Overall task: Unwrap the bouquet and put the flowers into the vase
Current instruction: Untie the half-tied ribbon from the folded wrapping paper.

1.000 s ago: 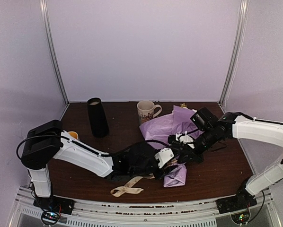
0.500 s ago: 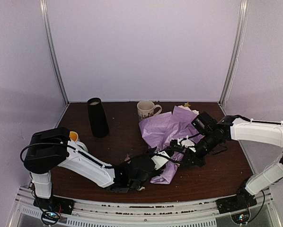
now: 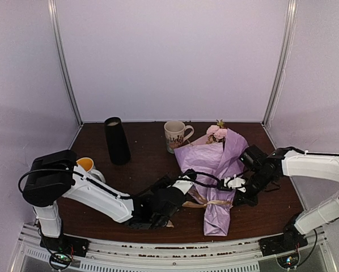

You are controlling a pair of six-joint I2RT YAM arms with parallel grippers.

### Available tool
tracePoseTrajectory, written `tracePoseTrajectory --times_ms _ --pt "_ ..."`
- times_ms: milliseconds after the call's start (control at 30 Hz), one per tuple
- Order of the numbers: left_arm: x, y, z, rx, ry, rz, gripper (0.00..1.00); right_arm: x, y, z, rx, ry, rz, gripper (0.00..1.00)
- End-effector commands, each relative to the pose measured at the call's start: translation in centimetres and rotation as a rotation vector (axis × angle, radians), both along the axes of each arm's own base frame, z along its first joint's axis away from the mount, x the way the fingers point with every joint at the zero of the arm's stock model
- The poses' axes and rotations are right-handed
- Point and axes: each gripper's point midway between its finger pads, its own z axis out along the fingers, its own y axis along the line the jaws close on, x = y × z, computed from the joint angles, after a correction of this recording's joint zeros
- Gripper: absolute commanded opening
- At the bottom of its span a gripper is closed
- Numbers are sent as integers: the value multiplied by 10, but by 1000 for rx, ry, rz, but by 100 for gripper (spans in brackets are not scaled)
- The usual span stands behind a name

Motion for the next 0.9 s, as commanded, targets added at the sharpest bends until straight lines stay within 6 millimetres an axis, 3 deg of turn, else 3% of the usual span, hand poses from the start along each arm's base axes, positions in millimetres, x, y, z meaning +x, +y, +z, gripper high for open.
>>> tracePoseTrajectory --times_ms 0,133,267,533,633,800,833,867 --pt "-1 6 3 -37 42 12 57 8 0 16 -2 -48 36 18" --pt "-3 18 6 -33 50 29 57 -11 26 61 169 -43 133 35" --pt "-7 31 10 -52 73 22 57 -11 45 76 193 -101 179 41" --pt "-12 48 17 -109 127 43 57 3 86 56 94 -155 214 32" --pt "-14 53 20 -145 145 51 57 14 92 42 30 -188 202 32" --pt "-14 57 23 -151 139 76 57 12 99 31 6 -164 223 35" --pt "-14 57 23 -151 139 76 57 12 99 31 8 -163 225 32" --pt "-14 58 23 -154 139 77 57 11 101 33 14 -161 225 18"
